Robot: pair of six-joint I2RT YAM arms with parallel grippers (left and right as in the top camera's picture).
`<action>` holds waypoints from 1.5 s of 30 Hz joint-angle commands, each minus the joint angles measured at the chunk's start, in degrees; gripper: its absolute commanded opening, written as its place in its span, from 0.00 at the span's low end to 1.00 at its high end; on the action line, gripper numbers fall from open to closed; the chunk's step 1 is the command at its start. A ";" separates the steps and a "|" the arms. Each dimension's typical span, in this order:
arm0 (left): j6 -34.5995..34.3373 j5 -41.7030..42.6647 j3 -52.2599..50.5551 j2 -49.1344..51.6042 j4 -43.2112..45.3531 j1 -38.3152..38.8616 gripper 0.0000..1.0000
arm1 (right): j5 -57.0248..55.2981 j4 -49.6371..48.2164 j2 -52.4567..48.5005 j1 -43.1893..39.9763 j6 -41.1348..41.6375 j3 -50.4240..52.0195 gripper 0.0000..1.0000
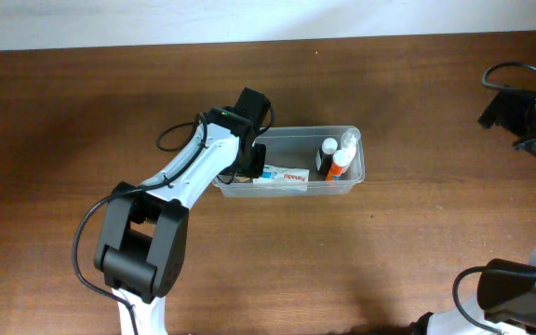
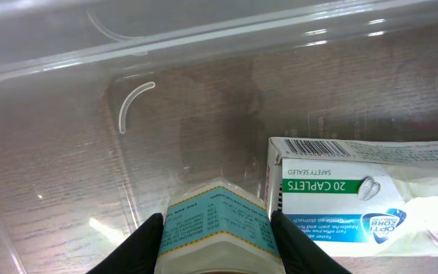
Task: Pack container
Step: 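Lower the amber jar into the container's left end and release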
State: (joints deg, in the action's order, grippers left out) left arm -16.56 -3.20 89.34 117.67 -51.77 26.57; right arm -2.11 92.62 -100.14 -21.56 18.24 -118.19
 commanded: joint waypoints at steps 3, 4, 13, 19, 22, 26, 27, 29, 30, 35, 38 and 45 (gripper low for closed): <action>-0.76 1.49 -0.50 0.52 0.02 -0.09 0.36 | -0.28 -0.07 0.33 -0.26 0.70 -0.70 0.98; -0.76 1.51 -0.50 0.52 0.02 -0.09 0.36 | -0.28 -0.07 0.33 -0.26 0.70 -0.70 0.98; -0.76 1.44 -0.50 0.85 0.68 -0.11 0.36 | -0.28 -0.07 0.33 -0.26 0.70 -0.70 0.98; -0.76 1.51 -0.50 2.80 1.64 -0.50 0.36 | -0.28 -0.07 0.33 -0.26 0.70 -0.70 0.98; -0.76 1.55 -0.50 4.13 1.64 -1.01 0.36 | -0.28 -0.07 0.33 -0.26 0.70 -0.70 0.98; -0.76 1.51 -0.50 4.48 1.73 -1.44 0.36 | -0.28 -0.07 0.33 -0.26 0.70 -0.70 0.98; -0.76 1.53 -0.50 4.48 1.81 -1.51 0.36 | -0.28 -0.07 0.33 -0.26 0.70 -0.70 0.98; -0.76 1.51 -0.48 4.48 1.86 -1.73 0.36 | -0.28 -0.07 0.33 -0.26 0.70 -0.70 0.98; -0.76 1.51 -0.48 4.48 1.86 -1.77 0.36 | -0.28 -0.07 0.33 -0.26 0.70 -0.70 0.98; -0.76 1.57 -0.48 4.48 1.86 -1.84 0.36 | -0.28 -0.07 0.33 -0.26 0.70 -0.70 0.98; -0.76 1.57 -0.48 4.48 1.86 -1.81 0.36 | -0.28 -0.07 0.33 -0.26 0.70 -0.70 0.98; -0.76 1.95 -0.48 4.48 1.84 -1.81 0.37 | -0.28 -0.07 0.33 -0.26 0.70 -0.70 0.98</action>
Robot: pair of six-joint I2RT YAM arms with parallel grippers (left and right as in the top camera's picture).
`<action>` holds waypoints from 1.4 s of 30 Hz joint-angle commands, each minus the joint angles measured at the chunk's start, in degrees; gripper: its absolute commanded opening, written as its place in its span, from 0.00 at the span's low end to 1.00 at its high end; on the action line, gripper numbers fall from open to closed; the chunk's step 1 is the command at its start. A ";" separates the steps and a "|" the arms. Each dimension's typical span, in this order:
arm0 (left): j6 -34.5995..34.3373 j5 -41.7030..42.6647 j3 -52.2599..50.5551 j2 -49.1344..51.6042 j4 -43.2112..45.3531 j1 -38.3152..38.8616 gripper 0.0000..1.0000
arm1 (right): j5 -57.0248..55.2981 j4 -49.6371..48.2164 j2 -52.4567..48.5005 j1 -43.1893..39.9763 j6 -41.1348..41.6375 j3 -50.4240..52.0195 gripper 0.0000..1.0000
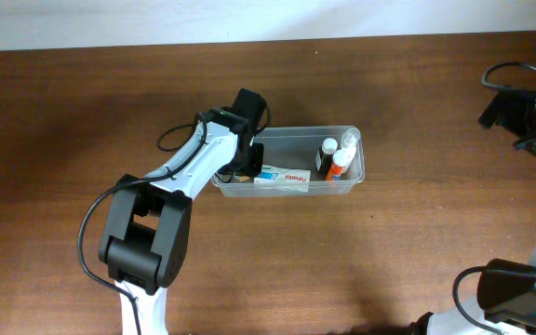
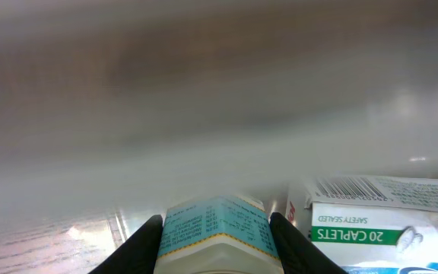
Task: Pack container
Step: 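Lower the amber jar into the container's left end and release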
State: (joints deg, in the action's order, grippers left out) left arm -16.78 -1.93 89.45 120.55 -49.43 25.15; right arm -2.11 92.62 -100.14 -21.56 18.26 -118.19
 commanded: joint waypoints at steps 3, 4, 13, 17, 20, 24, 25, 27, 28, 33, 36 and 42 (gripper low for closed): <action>-0.55 0.68 -0.59 1.60 -0.50 -0.39 0.44 | -0.28 -0.07 0.33 -0.26 0.68 -0.70 0.98; -0.55 0.68 -0.59 1.60 -0.50 -0.39 0.44 | -0.28 -0.07 0.33 -0.26 0.68 -0.70 0.98; -0.55 0.74 -0.59 1.60 -0.52 -0.39 0.49 | -0.28 -0.07 0.33 -0.26 0.68 -0.70 0.98; -0.55 1.09 -0.59 1.60 -0.50 -0.39 0.49 | -0.28 -0.07 0.33 -0.26 0.68 -0.70 0.98; -0.55 1.11 -0.59 1.60 -0.50 -0.39 0.49 | -0.28 -0.07 0.33 -0.26 0.66 -0.70 0.98; -0.55 1.14 -0.39 1.60 -0.63 -0.39 0.49 | -0.28 -0.07 0.33 -0.26 0.68 -0.70 0.98; -0.55 1.16 -0.26 1.57 -0.70 -0.39 0.49 | -0.28 -0.07 0.33 -0.26 0.68 -0.70 0.98; -0.50 1.55 0.11 1.57 -0.76 -0.39 0.49 | -0.28 -0.07 0.33 -0.26 0.66 -0.70 0.98; -0.48 2.05 0.37 1.57 -0.83 -0.39 0.49 | -0.28 -0.07 0.33 -0.26 0.66 -0.70 0.98; -0.33 2.82 2.78 1.57 -2.69 -0.39 0.49 | -0.28 -0.07 0.33 -0.26 0.68 -0.70 0.98; -0.31 2.82 4.20 1.57 -4.04 -0.39 0.49 | -0.28 -0.07 0.33 -0.26 0.68 -0.70 0.98; -0.28 2.78 5.81 1.57 -5.49 -0.39 0.49 | -0.28 -0.07 0.33 -0.26 0.68 -0.70 0.98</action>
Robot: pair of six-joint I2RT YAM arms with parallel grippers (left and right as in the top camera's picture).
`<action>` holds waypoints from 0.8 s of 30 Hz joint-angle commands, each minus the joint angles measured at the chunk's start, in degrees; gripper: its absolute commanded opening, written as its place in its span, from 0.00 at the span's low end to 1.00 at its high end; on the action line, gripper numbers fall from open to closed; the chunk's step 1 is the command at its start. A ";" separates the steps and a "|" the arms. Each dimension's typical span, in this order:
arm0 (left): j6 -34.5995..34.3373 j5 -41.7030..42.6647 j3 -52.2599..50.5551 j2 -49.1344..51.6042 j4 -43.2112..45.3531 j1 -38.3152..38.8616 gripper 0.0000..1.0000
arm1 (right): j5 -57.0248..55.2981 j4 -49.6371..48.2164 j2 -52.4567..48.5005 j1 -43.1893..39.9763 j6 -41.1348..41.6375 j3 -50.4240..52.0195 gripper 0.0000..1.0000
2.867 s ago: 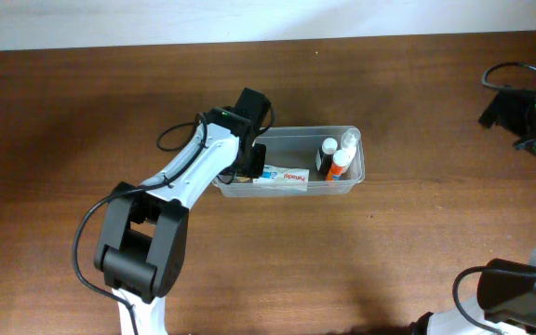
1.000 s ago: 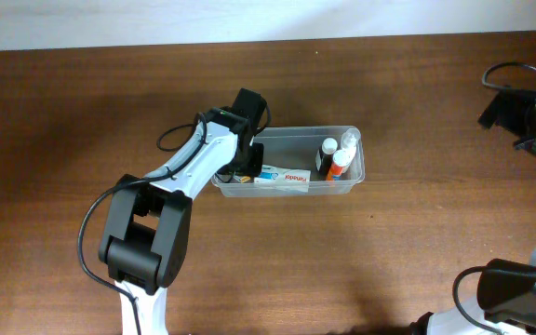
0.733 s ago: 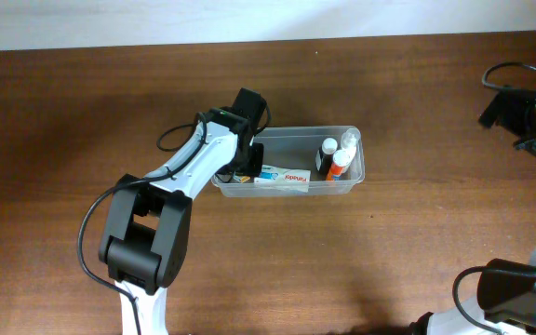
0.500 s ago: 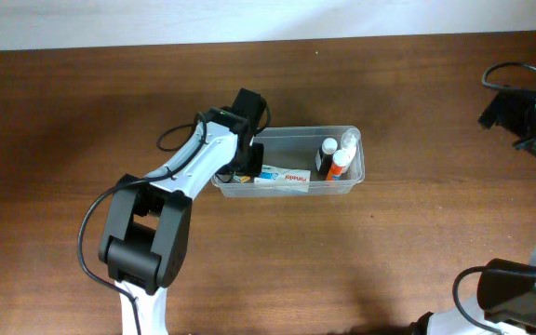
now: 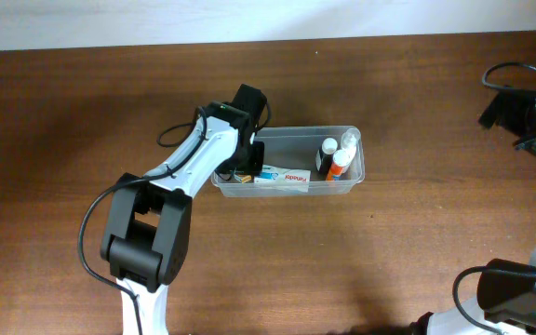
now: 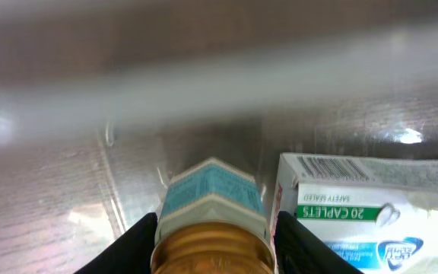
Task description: Pack container
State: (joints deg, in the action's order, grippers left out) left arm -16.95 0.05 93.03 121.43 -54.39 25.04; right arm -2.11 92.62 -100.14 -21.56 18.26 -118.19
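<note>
A clear plastic container [image 5: 296,131] lies in the middle of the table. My left gripper [image 5: 246,164] reaches down into its left end. In the left wrist view, a small bottle [image 6: 211,194] with a teal label and gold cap stands between the fingers [image 6: 141,243] of my left gripper [image 6: 215,251]. The jaws are slightly wider than the bottle, with a thin gap on the right. A white box of caplets [image 6: 356,202] lies beside it, also visible from overhead as the white box [image 5: 285,177]. My right arm is folded at the far right, its jaws not discernible.
Two small bottles [image 5: 336,154], one with an orange body, stand in the container's right end. Cables and dark gear [image 5: 505,79] lie at the table's far right corner. The container wall [image 6: 204,84] is a blur close in front of the left wrist camera.
The bottle now sits farther out from the left wrist camera and its gold cap shows between the fingers. The fingers stand a little wider apart. The arm hardly moved in the overhead view.
First my left gripper held the teal-labelled bottle over the container's left end, beside the caplet box. Then it was lower, with the container wall blurred just ahead. Now the bottle stands in the container and the fingers have loosened around it.
</note>
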 commanded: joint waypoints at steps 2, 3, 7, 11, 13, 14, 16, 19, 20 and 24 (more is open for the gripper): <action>-0.11 0.61 2.93 0.70 -0.96 -0.28 0.49 | -0.28 -0.07 0.33 -0.26 0.68 -0.70 0.98; -0.11 0.61 3.32 0.70 -1.16 -0.28 0.49 | -0.28 -0.07 0.33 -0.26 0.66 -0.70 0.98; -0.07 0.61 4.85 0.70 -1.92 -0.28 0.49 | -0.28 -0.07 0.33 -0.26 0.68 -0.70 0.98; 0.74 0.35 6.84 0.70 -3.67 -0.31 0.49 | -0.28 -0.07 0.33 -0.26 0.68 -0.70 0.98; 0.76 -0.46 8.04 0.70 -4.96 -0.28 0.49 | -0.28 -0.07 0.33 -0.26 0.68 -0.70 0.98; 0.74 -0.92 8.63 0.70 -5.60 -0.28 0.49 | -0.28 -0.07 0.35 -0.26 0.68 -0.70 0.98; 0.74 -1.77 9.79 0.70 -6.84 -0.31 0.49 | -0.28 -0.07 0.33 -0.26 0.66 -0.70 0.98; 0.74 -1.99 12.07 0.70 -8.85 -0.46 0.49 | -0.28 -0.07 0.33 -0.26 0.68 -0.70 0.98; 0.74 -1.99 12.94 0.70 -9.77 -0.50 0.49 | -0.28 -0.07 0.33 -0.26 0.68 -0.70 0.98; 0.74 -2.01 18.27 0.70 -15.58 -0.61 0.50 | -0.28 -0.07 0.33 -0.26 0.68 -0.70 0.98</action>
State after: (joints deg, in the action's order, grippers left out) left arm -16.73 -1.10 107.02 121.51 -67.79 24.93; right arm -2.11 92.64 -100.14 -21.56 18.28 -118.19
